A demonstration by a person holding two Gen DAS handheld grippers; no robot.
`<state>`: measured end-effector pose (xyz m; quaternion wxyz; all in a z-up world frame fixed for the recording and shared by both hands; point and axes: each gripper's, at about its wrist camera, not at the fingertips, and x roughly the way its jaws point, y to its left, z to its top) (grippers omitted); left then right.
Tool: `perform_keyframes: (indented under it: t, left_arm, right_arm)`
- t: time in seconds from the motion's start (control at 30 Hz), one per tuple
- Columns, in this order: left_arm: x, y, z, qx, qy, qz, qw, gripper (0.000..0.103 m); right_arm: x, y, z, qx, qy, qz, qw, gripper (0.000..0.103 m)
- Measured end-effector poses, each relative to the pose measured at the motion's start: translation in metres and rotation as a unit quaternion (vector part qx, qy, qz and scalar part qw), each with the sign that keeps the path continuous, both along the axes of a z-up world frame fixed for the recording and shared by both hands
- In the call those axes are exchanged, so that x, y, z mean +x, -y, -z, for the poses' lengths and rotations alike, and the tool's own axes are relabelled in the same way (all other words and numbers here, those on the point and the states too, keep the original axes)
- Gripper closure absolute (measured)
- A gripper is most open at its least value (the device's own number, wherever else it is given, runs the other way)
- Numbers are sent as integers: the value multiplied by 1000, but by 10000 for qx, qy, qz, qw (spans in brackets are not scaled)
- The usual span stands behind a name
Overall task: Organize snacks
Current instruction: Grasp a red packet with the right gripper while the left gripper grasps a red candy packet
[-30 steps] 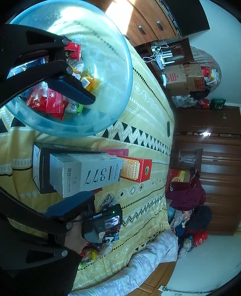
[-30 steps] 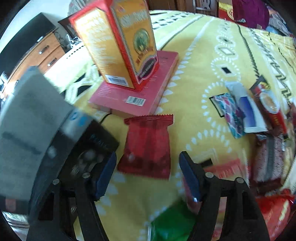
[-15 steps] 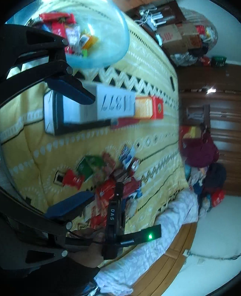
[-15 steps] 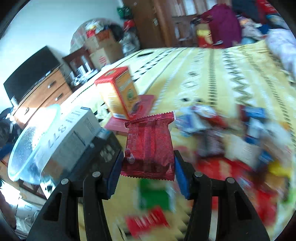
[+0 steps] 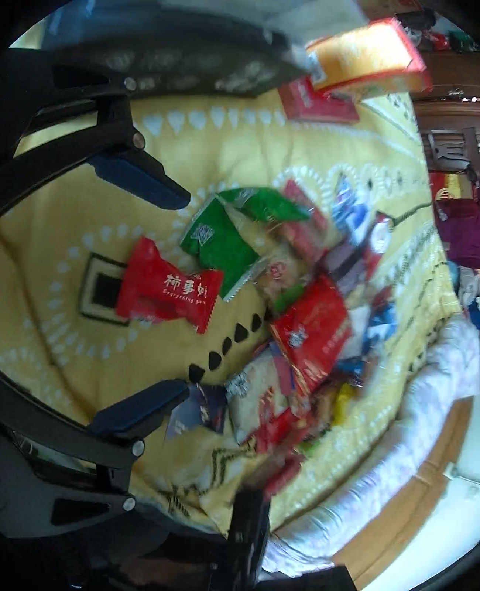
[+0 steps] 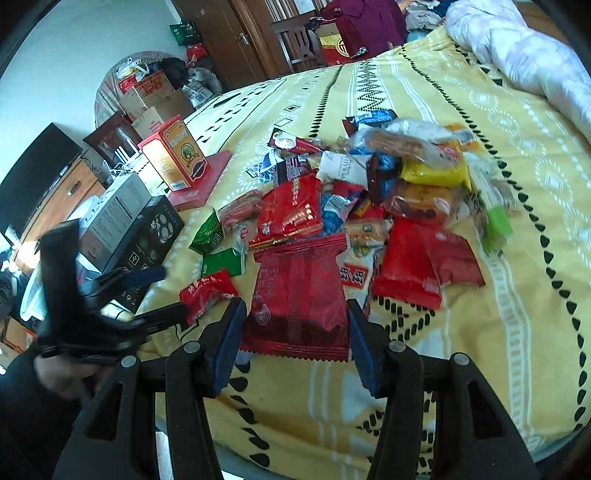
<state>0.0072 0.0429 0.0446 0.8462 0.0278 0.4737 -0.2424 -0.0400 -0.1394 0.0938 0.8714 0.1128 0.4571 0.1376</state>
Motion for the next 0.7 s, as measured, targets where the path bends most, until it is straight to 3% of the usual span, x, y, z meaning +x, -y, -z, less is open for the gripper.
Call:
perform_keyframes:
  t: [0.07,0.13,0.17,0.43,0.7]
  left_arm:
    - [3,4,8,68,-41,0,10000,21]
    - [4,9,14,149,-86,23,9998,38]
    - [3,10,17,217,-110,5,9997,53]
    - [-7,6,-1,82,117,-292,9995,54]
    - [-19,-19,-72,-260,846,-679,9938,54]
  right_arm:
    - [-1,4,3,56,-16,-5,10000,45]
    - [0,5,6,93,-32,-28,9999,45]
    - [1,5,8,116,-42,-34,9999,45]
    - [0,-1,10,209,0,-22,9998,45]
    - [-1,-12,-11,164,248,-48,9995,45]
